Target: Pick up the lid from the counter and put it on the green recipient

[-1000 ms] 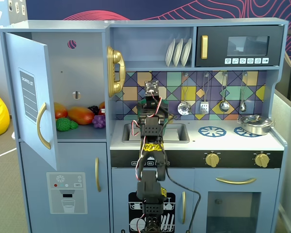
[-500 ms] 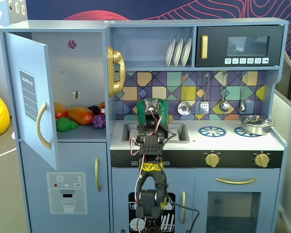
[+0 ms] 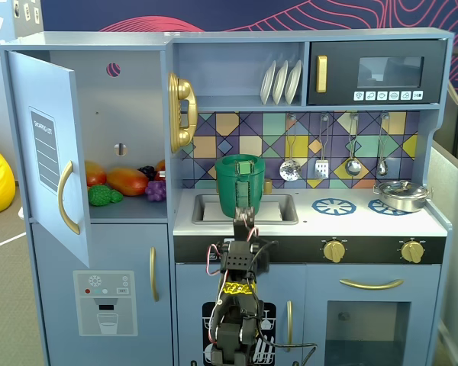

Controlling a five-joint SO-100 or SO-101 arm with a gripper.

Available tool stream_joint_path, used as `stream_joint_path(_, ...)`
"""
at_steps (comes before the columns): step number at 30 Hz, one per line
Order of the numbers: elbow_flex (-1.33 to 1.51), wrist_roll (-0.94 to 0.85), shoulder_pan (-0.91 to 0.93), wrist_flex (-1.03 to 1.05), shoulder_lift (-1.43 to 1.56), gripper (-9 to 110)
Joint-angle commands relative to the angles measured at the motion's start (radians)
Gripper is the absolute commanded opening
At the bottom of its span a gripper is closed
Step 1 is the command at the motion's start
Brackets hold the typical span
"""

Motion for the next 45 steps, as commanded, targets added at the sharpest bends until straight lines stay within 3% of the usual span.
stream_joint_path(1,0.080,-0.011,-0.028,0.072,0.034,2)
stream_joint_path(20,0.373,0.115,-0.160,0.402,0.061,2)
stream_joint_path(25,0.374,0.183,-0.176,0.423,0.061,2)
stream_joint_path(45,0.374,0.183,-0.176,0.423,0.061,2)
